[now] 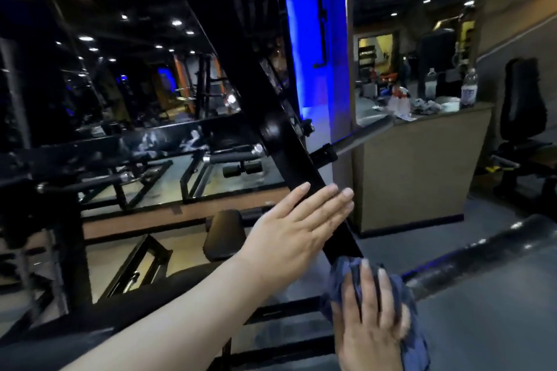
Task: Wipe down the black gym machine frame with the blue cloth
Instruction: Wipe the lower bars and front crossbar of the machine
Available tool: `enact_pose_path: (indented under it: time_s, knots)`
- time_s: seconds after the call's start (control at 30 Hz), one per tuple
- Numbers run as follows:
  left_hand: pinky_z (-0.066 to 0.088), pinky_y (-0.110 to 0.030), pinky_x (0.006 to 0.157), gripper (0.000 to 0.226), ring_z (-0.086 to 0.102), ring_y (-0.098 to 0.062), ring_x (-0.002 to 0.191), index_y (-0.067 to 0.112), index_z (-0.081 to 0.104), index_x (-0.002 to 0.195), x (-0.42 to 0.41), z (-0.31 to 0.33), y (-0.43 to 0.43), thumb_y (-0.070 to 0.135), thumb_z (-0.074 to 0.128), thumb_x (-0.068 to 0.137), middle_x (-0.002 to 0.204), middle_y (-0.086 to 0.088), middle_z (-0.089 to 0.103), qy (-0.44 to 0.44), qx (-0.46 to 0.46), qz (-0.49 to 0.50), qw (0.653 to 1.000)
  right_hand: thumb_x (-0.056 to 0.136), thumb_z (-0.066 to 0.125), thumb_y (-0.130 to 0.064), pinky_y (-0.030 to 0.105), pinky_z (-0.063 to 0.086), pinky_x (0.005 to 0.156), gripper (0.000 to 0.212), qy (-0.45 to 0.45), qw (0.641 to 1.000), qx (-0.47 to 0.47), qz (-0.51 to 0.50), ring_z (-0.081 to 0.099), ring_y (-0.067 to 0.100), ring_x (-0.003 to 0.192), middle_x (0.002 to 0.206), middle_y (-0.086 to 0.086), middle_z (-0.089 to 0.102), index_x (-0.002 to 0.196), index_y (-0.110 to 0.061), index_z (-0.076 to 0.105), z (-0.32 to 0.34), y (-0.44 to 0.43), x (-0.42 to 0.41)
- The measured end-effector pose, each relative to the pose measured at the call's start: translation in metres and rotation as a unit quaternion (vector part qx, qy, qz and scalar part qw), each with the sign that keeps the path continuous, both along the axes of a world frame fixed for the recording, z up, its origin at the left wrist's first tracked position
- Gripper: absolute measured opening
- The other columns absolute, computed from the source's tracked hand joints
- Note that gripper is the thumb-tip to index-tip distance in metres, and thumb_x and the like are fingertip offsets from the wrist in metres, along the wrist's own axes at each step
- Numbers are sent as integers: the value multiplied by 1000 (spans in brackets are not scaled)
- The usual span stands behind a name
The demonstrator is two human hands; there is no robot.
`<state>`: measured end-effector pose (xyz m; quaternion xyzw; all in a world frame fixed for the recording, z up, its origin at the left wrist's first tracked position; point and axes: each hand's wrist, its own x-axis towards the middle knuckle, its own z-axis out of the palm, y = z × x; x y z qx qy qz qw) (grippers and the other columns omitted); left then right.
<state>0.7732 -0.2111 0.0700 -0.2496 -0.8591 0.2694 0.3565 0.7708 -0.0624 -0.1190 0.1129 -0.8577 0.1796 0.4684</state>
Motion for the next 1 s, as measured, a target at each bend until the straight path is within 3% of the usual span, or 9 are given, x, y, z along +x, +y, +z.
enact_pose_path:
  time_s: [0.17, 0.27, 0.4, 0.53, 0.67, 0.77, 0.87, 0.93, 1.0]
  knots:
    - [10, -41, 126, 63, 10, -17, 156, 17, 22, 161, 3, 24, -7, 24, 40, 100, 169, 2, 14, 0, 0, 33, 999, 96, 46, -29, 55, 42, 99, 61, 20, 999, 0, 27, 43, 30, 141, 165, 7, 30, 156, -21, 36, 61, -18, -18]
    - [9, -41, 126, 60, 13, -19, 156, 15, 30, 158, 1, 47, -14, 23, 40, 99, 168, -1, 19, 32, 49, 69, 996, 91, 46, -30, 56, 40, 100, 66, 21, 997, 28, 68, 42, 29, 143, 167, 7, 27, 156, -20, 35, 114, -36, -32]
    - [16, -44, 125, 56, 22, -23, 154, 12, 39, 154, 4, 64, -19, 23, 35, 99, 164, -4, 29, 61, 79, 75, 992, 93, 57, -35, 51, 43, 100, 68, 41, 997, 12, 63, 47, 26, 143, 166, 4, 30, 157, -23, 36, 134, -47, -39]
    - [18, -43, 124, 58, 18, -21, 155, 14, 41, 154, 14, 45, -25, 25, 42, 97, 165, -2, 26, 38, 106, 77, 991, 80, 73, -32, 48, 47, 95, 78, 72, 995, 20, 59, 45, 23, 142, 160, 1, 41, 152, -27, 44, 123, -46, -41]
    - [18, -41, 124, 65, 19, -21, 155, 11, 37, 155, 17, 55, -33, 23, 49, 93, 166, -5, 23, 58, 147, 111, 981, 93, 49, -33, 51, 42, 99, 68, 61, 993, 56, 90, 36, 25, 147, 168, 2, 25, 158, -24, 33, 163, -53, -44]
    - [19, -43, 123, 64, 22, -25, 154, 6, 39, 154, 13, 89, -32, 20, 43, 92, 164, -9, 28, 99, 195, 125, 968, 87, 36, -30, 56, 36, 103, 74, 41, 989, 80, 118, 32, 30, 150, 169, 4, 20, 159, -20, 28, 217, -69, -49]
    - [20, -42, 122, 58, 27, -25, 152, 7, 43, 151, 12, 117, -29, 20, 38, 95, 162, -9, 35, 122, 274, 112, 947, 88, 29, -31, 57, 33, 105, 77, 17, 990, 76, 119, 26, 29, 153, 170, 4, 14, 162, -22, 10, 263, -88, -53]
    - [20, -38, 122, 55, 28, -22, 151, 14, 44, 151, 14, 119, -24, 22, 34, 97, 161, -4, 36, 128, 377, 95, 912, 91, 30, -34, 56, 34, 104, 72, 20, 989, 78, 126, 30, 28, 152, 170, 3, 16, 161, -23, 17, 274, -92, -57]
    - [21, -35, 121, 54, 30, -19, 148, 23, 44, 149, 18, 111, -19, 26, 30, 97, 158, 1, 38, 131, 460, 79, 875, 92, 35, -36, 57, 38, 100, 62, 37, 984, 80, 152, 38, 28, 147, 168, 3, 23, 153, -24, 38, 278, -90, -63]
